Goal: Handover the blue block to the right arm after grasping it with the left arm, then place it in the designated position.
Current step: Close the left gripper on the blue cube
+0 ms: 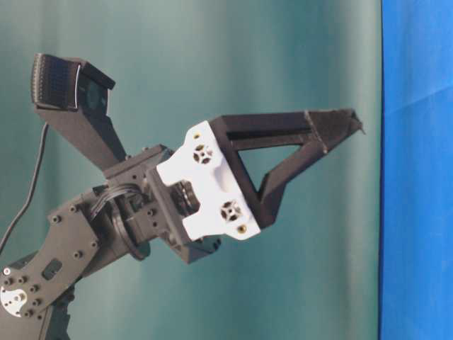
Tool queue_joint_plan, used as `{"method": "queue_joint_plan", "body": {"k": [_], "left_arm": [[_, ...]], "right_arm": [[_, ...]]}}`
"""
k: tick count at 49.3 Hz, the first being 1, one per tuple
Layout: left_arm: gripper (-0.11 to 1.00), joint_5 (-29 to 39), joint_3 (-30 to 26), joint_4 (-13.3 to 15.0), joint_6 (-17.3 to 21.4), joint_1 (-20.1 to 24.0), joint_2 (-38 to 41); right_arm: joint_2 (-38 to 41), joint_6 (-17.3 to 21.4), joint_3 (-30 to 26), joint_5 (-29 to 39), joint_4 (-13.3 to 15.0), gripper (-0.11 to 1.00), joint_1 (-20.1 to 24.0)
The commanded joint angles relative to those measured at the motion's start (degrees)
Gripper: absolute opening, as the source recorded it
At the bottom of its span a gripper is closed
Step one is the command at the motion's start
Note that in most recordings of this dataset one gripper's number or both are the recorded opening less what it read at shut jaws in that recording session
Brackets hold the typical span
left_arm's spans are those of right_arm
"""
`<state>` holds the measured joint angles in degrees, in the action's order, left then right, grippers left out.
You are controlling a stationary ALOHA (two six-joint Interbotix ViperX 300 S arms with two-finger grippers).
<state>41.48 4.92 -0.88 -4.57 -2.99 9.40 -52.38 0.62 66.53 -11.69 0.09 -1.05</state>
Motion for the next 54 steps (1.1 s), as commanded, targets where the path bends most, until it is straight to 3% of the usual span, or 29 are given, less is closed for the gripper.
{"method": "queue_joint_plan", "body": {"k": [1,31,54], "left_arm": [[0.91,-0.18,-1.14,-0.18,0.09,-0.18,-1.14],[0.91,-0.97,-0.09,-0.18,0.0,-0.18,-0.88],[0.91,-13.97,8.7,-0.26,0.0,0.09,2.64]], "right_arm": [[0.26,0.09,-1.49,-0.35,-0.18,0.95,-0.09],[0.35,0.09,-1.41,-0.26,-0.18,0.95,-0.09],[0.35,0.09,-1.32,-0.35,-0.18,0.95,-0.09]]}}
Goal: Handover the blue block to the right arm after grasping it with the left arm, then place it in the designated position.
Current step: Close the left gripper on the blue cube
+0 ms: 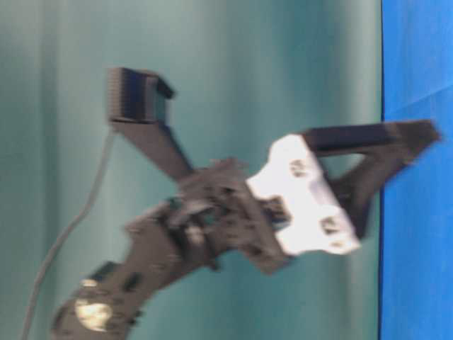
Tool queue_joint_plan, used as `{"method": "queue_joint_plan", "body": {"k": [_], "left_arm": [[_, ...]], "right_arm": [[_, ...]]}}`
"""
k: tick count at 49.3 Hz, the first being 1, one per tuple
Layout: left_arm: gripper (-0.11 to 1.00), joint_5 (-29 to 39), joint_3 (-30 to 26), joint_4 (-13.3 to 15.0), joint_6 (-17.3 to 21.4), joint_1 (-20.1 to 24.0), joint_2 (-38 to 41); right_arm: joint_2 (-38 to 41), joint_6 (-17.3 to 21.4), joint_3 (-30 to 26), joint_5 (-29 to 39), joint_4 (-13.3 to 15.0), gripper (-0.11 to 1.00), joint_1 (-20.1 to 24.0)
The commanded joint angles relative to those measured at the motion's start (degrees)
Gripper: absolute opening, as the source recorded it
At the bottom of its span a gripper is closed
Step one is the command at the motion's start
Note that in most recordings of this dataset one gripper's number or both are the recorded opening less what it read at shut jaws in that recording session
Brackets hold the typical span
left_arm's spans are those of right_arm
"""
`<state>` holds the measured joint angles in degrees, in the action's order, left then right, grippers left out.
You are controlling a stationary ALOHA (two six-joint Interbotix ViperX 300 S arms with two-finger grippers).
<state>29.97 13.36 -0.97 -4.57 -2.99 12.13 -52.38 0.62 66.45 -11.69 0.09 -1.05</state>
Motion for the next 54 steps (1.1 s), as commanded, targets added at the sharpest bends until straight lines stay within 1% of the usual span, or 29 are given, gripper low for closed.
{"method": "queue_joint_plan", "body": {"k": [1,10,17,28,41,43,45,47,51,52,54], "left_arm": [[0.91,-3.08,0.62,-0.18,0.0,0.26,0.26],[0.91,-8.17,2.99,-0.18,0.0,0.79,3.43],[0.91,-10.63,3.43,-0.18,0.0,0.7,6.06],[0.91,-12.48,3.43,-0.18,-0.09,0.79,8.96],[0.9,-12.13,3.08,-0.18,0.0,0.79,9.05],[0.88,-11.87,2.99,-0.18,0.0,0.7,9.05],[0.82,-11.69,2.99,-0.18,0.0,0.7,9.05],[0.72,-11.51,2.9,-0.18,-0.09,0.79,8.96],[0.49,-11.51,2.99,-0.18,0.0,0.7,8.88],[0.45,-11.51,2.99,-0.18,0.0,0.7,8.79],[0.46,-11.51,2.99,-0.18,0.0,0.62,8.7]], "right_arm": [[0.35,0.09,-1.23,-0.35,-0.18,0.95,-0.09],[0.35,0.09,-1.23,-0.26,-0.18,0.95,-0.09],[0.53,0.18,-1.14,-0.26,-0.18,0.95,-0.09],[0.97,0.09,-1.05,-0.26,-0.18,0.95,-0.09],[1.05,0.09,-1.05,-0.18,-0.18,0.95,-0.09],[1.05,0.18,-1.05,-0.09,-0.18,0.95,-0.09],[1.05,0.09,-1.05,-0.09,-0.18,0.95,-0.18],[1.05,0.09,-1.05,-0.09,-0.18,0.95,-0.09],[1.05,0.18,-1.05,-0.09,-0.18,0.95,-0.18],[1.05,0.18,-1.05,-0.09,-0.18,0.95,-0.18],[1.05,0.18,-1.05,-0.09,-0.18,0.95,-0.26]]}}
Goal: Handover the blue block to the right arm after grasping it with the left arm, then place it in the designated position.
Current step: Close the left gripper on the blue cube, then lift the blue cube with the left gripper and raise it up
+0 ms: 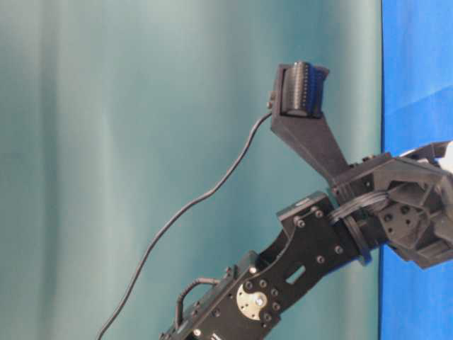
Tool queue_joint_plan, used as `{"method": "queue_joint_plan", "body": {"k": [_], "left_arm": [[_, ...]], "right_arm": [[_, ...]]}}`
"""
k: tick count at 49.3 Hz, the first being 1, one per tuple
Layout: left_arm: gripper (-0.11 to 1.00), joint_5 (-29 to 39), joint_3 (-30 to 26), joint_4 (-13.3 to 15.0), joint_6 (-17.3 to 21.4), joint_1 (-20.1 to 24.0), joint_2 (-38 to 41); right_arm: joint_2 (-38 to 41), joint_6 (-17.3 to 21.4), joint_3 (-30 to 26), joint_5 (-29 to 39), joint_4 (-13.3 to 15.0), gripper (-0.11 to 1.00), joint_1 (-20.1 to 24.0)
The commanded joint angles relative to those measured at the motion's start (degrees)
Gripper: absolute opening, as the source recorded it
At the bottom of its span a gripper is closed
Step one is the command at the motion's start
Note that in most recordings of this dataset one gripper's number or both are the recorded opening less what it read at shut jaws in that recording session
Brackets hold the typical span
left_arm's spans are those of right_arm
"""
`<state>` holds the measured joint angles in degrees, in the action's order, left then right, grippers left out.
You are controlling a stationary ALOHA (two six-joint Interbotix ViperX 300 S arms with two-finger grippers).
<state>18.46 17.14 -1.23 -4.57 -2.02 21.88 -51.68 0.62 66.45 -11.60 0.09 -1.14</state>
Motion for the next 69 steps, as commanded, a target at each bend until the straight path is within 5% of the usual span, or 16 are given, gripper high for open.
{"method": "queue_joint_plan", "body": {"k": [1,19,69], "left_arm": [[0.46,0.0,-0.79,0.09,0.0,-0.35,-1.05],[0.46,1.85,-1.41,0.09,-0.26,-0.88,-2.02],[0.46,22.15,-9.32,-0.44,0.44,-0.53,-23.73]], "right_arm": [[0.35,0.18,-1.05,-0.26,-0.18,0.95,-0.18],[0.53,0.18,-1.14,-0.26,-0.18,0.95,-0.44],[0.35,0.35,-1.32,-0.26,-0.18,0.95,-0.44]]}}
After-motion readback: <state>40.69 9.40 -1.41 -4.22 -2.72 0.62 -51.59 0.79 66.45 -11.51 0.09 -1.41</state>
